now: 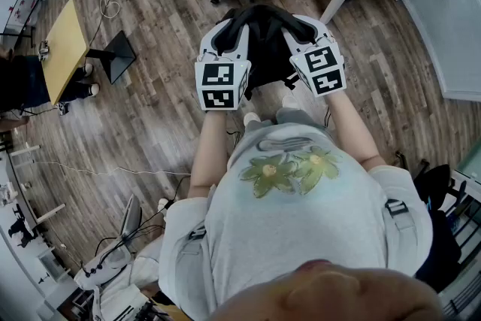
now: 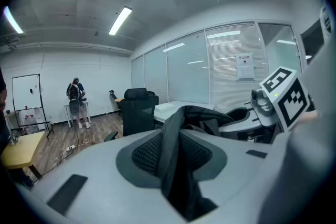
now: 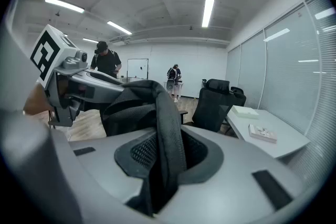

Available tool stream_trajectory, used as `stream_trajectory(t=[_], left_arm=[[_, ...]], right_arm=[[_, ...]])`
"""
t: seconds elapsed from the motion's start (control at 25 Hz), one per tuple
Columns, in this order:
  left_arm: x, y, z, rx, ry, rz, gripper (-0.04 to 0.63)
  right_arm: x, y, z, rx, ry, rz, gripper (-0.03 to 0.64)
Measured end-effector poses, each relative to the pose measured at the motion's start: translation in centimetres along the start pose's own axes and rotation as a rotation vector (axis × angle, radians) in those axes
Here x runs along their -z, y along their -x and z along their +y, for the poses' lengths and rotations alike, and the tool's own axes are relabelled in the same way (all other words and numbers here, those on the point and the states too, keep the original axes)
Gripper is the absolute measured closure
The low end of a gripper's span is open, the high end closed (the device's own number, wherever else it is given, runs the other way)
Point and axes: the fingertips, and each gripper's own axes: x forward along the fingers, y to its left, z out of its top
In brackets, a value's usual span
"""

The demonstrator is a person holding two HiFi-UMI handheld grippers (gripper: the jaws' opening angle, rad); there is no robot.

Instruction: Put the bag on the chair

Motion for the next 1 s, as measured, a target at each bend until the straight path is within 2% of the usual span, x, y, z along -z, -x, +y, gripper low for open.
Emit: stream_trajectory(t=[0.36,0.68,0.88,1.0], left_arm=[[0.1,-2.6,-1.3,-0.015,0.031,0.017,0.48],[-0.2,-5.3,-2.8,-0.065,0.063,0.009,0.479],[-0.1,-6.7,-2.2,-0.077,0.107,0.011,0.479],[-0.3,-7.5,-1.3,-0.074,0.102,0.016,0.479]], right_arm=[[1.0,-0.4,-2.8,-0.035,0.009,0.023,0.52],[1.8,-1.1,-6.4,-0.089,0.044,0.029,0.52],[1.3,-2.4,-7.5,-0.104,0.075,0.023,0.52],[1.0,-3.5,-7.6,-0.111,0.056,0.027,0.52]])
